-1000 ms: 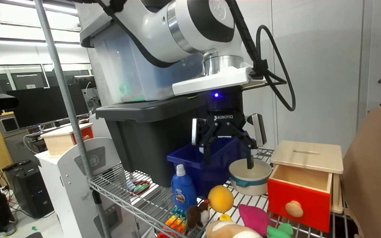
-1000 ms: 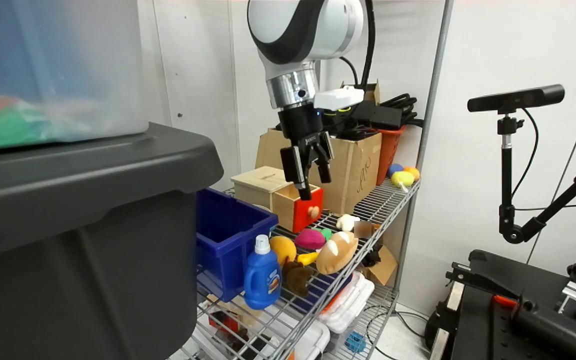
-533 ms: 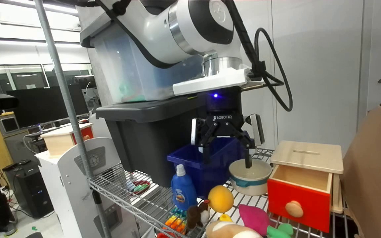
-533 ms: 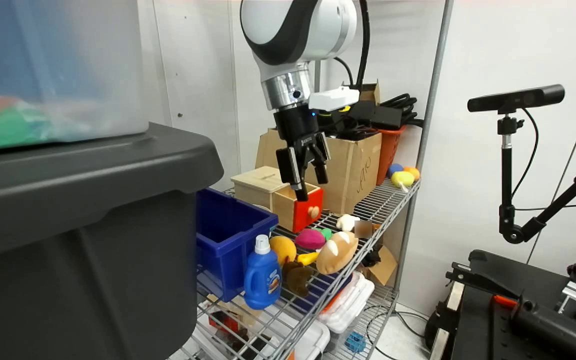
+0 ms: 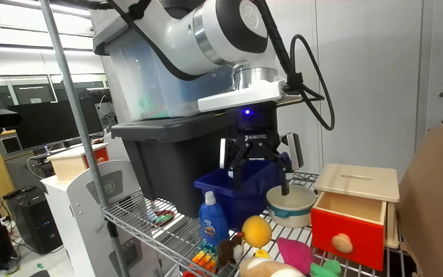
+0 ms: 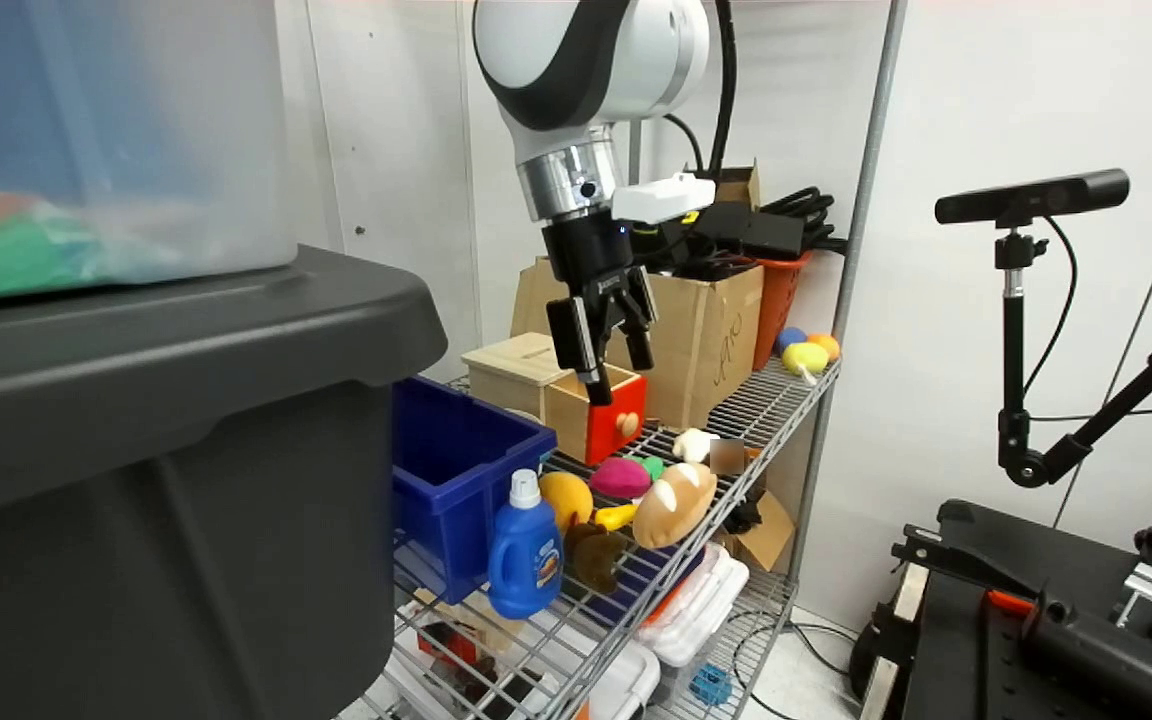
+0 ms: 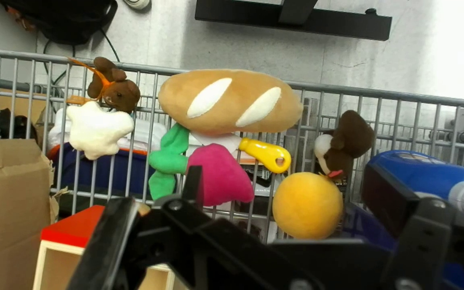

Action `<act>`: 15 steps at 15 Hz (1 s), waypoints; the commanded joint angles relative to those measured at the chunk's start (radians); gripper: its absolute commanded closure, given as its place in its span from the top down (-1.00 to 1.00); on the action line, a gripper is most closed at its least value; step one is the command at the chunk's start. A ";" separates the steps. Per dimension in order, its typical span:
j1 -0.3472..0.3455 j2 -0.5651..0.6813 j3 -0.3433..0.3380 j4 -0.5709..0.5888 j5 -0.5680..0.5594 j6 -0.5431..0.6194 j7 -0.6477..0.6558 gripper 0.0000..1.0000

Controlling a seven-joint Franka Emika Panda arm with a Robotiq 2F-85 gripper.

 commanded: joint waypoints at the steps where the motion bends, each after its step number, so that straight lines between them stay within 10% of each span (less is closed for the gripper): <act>1: 0.004 -0.011 -0.003 0.005 -0.005 -0.032 0.016 1.00; 15: 0.013 0.017 -0.005 0.110 -0.020 -0.125 0.017 1.00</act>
